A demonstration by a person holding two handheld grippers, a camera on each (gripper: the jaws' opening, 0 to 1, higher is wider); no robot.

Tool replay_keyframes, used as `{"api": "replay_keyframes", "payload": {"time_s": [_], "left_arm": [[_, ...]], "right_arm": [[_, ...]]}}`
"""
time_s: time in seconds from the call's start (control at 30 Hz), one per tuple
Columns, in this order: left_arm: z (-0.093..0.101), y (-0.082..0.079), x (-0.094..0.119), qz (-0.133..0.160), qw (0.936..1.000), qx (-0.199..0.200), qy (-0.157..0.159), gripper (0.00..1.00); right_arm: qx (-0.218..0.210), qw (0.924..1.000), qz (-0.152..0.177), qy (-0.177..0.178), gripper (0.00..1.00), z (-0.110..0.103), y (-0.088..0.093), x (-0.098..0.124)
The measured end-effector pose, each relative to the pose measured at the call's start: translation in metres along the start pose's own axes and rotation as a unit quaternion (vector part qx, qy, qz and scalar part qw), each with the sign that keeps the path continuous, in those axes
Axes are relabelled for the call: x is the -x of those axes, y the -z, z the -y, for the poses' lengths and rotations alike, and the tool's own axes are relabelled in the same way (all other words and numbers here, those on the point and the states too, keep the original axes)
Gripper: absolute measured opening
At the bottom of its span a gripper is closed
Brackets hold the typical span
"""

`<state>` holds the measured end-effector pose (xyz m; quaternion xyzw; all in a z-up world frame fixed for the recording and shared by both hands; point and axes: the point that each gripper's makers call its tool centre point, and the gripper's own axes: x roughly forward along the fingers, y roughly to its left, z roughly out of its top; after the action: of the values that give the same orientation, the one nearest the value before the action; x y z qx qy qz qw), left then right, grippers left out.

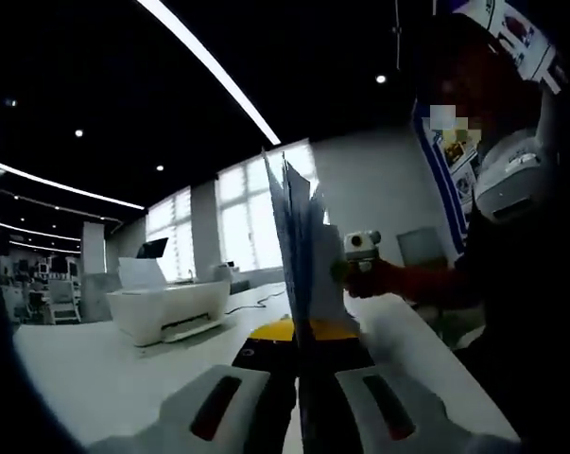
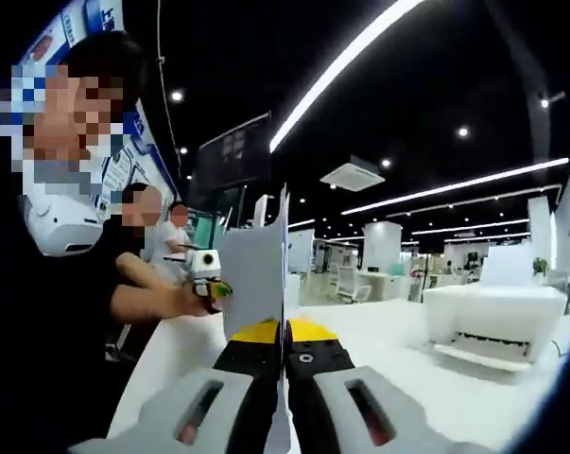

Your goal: Organize the stack of printing papers by aligning and flattening the scattered papers on the table

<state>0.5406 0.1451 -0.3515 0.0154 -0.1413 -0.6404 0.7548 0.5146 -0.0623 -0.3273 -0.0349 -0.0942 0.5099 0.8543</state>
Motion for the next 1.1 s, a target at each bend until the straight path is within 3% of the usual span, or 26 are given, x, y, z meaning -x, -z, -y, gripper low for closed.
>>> {"api": "replay_keyframes", "payload": {"time_s": [0.1, 0.27, 0.37, 0.43, 0.47, 0.5, 0.57, 0.73, 0.97, 1.1], "left_arm": [[0.0, -0.006, -0.009, 0.001, 1.0, -0.006, 0.002, 0.06], [-0.004, -0.004, -0.015, -0.002, 1.0, -0.009, 0.003, 0.06], [-0.005, 0.004, -0.014, -0.009, 1.0, -0.004, 0.002, 0.06], [-0.001, 0.014, -0.013, -0.018, 0.9994, 0.027, 0.014, 0.07], [0.003, 0.024, -0.013, -0.036, 0.998, 0.045, 0.025, 0.07], [0.002, 0.03, -0.013, -0.046, 0.9979, 0.042, 0.018, 0.09], [0.007, 0.035, -0.016, -0.045, 0.996, 0.072, 0.028, 0.19], [0.01, 0.037, -0.021, -0.05, 0.9969, 0.052, 0.033, 0.21], [0.011, 0.041, -0.028, -0.062, 0.9942, 0.079, 0.038, 0.25], [0.007, 0.047, -0.033, -0.079, 0.9915, 0.1, 0.025, 0.3]], "right_arm": [[0.021, 0.9998, 0.005, -0.002, 0.0, 0.007, -0.018, 0.002], [0.027, 0.9996, 0.006, -0.001, 0.0, 0.017, -0.02, 0.007], [0.019, 0.9998, 0.003, -0.009, 0.0, 0.015, -0.011, 0.009], [-0.01, 0.9995, 0.001, -0.029, 0.0, 0.006, -0.002, 0.012], [-0.019, 0.9994, 0.001, -0.03, 0.0, 0.006, 0.004, 0.013], [-0.019, 0.9996, 0.002, -0.022, 0.02, 0.01, 0.011, 0.014], [-0.036, 0.9992, -0.01, -0.015, 0.16, 0.01, 0.025, 0.011], [-0.044, 0.9984, -0.024, -0.027, 0.12, 0.003, 0.042, 0.006], [-0.045, 0.9982, -0.033, -0.024, 0.22, 0.004, 0.044, 0.0], [-0.046, 0.9977, -0.044, -0.025, 0.26, 0.003, 0.044, -0.007]]}}
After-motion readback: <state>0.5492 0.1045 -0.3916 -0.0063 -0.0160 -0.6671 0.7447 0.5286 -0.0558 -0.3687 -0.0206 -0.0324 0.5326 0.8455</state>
